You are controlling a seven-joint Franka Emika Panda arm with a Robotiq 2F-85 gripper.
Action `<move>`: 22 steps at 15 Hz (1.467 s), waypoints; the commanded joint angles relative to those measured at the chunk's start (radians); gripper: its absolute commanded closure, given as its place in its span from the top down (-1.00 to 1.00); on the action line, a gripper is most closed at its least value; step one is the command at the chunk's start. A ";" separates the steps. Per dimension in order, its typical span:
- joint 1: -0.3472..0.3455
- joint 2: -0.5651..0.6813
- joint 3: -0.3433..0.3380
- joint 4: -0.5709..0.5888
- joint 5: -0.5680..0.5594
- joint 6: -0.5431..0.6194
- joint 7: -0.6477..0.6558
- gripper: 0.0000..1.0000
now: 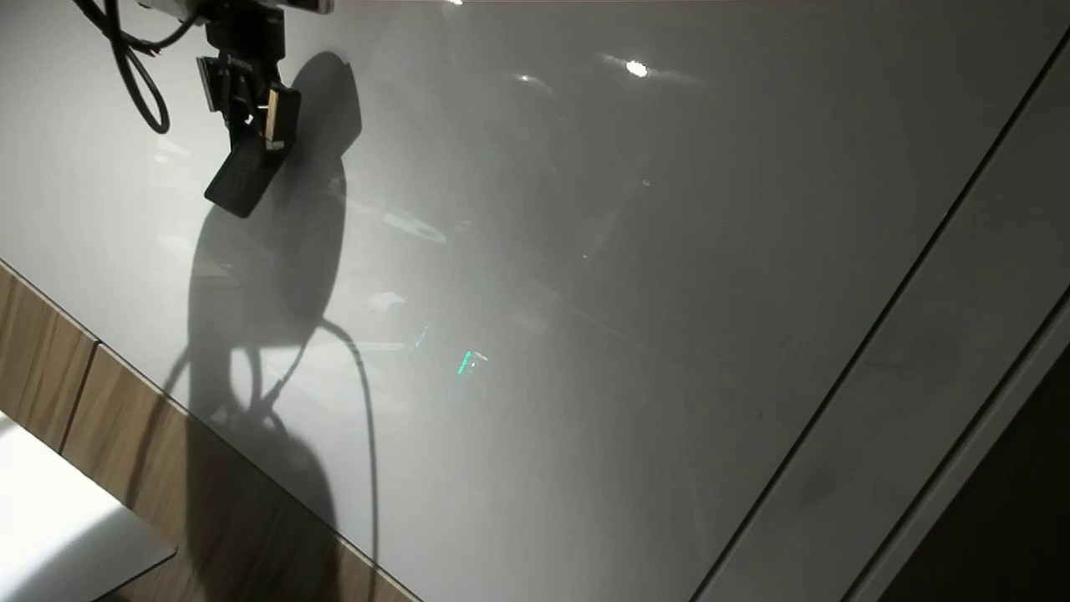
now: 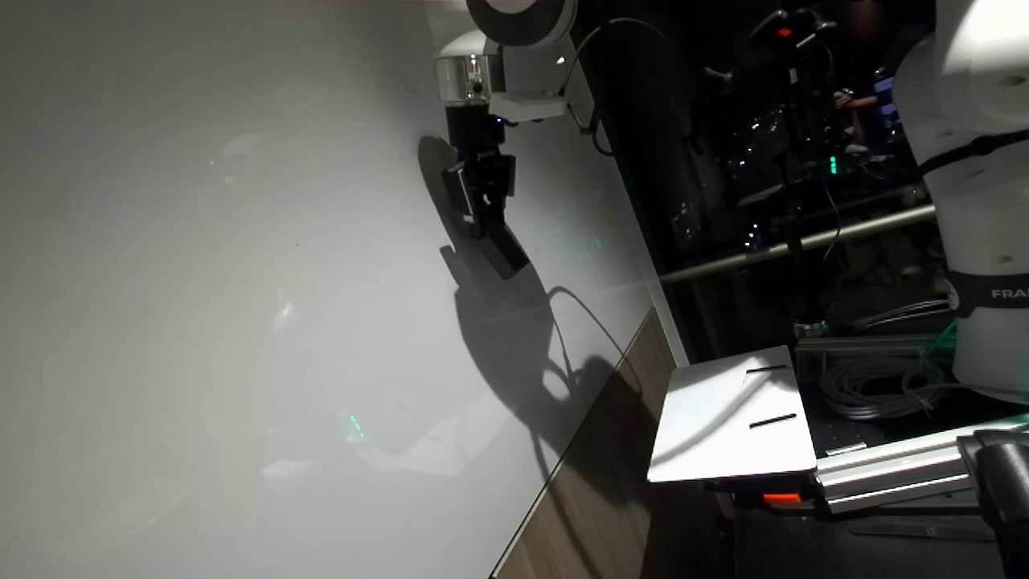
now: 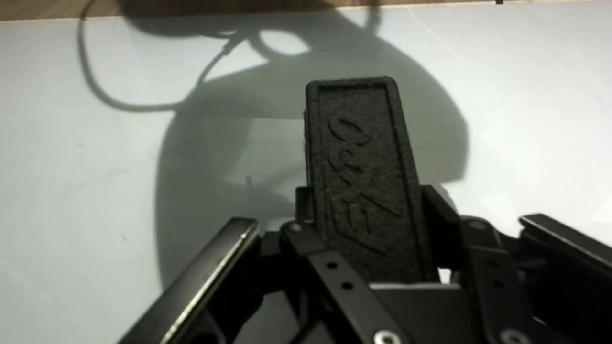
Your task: Erase what was on the whiteboard
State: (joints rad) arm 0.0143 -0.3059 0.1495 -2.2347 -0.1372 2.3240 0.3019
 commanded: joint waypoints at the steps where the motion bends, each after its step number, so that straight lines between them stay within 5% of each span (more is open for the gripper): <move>1: 0.013 -0.127 -0.008 -0.126 0.006 -0.052 -0.023 -0.40; 9: -0.001 -0.315 -0.016 -0.383 -0.020 -0.073 -0.076 -0.40; 16: -0.009 -0.272 -0.002 -0.539 -0.014 -0.065 -0.084 -0.40; 22: 0.011 -0.131 0.039 -0.539 -0.026 -0.026 -0.068 -0.40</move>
State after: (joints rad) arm 0.0163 -0.5112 0.1734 -2.7748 -0.1376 2.2553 0.2245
